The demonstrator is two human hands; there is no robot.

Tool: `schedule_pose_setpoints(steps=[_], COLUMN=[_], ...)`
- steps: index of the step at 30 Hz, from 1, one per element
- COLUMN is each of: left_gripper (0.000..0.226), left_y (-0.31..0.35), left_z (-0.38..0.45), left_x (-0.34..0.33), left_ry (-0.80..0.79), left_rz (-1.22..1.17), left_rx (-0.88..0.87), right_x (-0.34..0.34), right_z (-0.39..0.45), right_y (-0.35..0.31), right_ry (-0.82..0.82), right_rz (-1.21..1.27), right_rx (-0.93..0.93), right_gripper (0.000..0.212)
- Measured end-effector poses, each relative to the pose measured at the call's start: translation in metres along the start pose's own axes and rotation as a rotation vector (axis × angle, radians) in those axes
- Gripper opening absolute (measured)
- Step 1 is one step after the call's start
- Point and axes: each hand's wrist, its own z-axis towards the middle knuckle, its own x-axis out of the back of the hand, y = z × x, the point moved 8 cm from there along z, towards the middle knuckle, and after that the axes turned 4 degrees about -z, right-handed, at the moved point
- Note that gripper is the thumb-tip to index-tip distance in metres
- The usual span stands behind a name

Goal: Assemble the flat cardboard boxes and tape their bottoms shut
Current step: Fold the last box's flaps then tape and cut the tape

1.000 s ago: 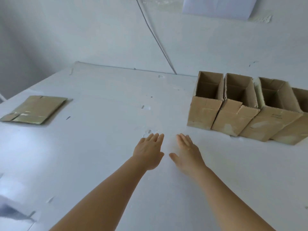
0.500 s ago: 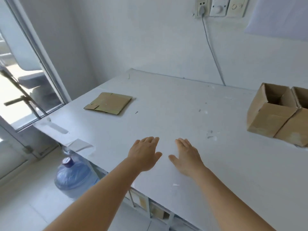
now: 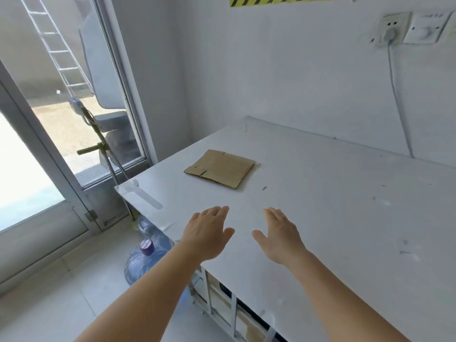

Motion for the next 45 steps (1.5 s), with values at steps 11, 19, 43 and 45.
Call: schedule_pose_setpoints(steps=[11, 19, 43, 45], left_gripper=[0.060, 0.058, 0.060, 0.063], left_y=[-0.114, -0.167, -0.218, -0.201], left_z=[0.114, 0.185, 0.277, 0.273], left_x=[0.029, 0.011, -0.043, -0.045], left_ry=[-0.004, -0.073, -0.184, -0.228], left_rz=[0.024, -0.024, -0.331, -0.397], left_rx=[0.069, 0.070, -0.084, -0.104], right_x=[-0.015, -0.032, -0.071, -0.066], right_z=[0.152, 0.211, 0.221, 0.201], right_y=[-0.040, -0.042, -0.033, -0.025], right_ry=[0.005, -0.031, 0.246, 0.296], right_rz=[0.035, 0.084, 0.458, 0.477], right_rx=[-0.036, -0.179, -0.809, -0.861], right_gripper=[0.066, 0.069, 0.068, 0.069])
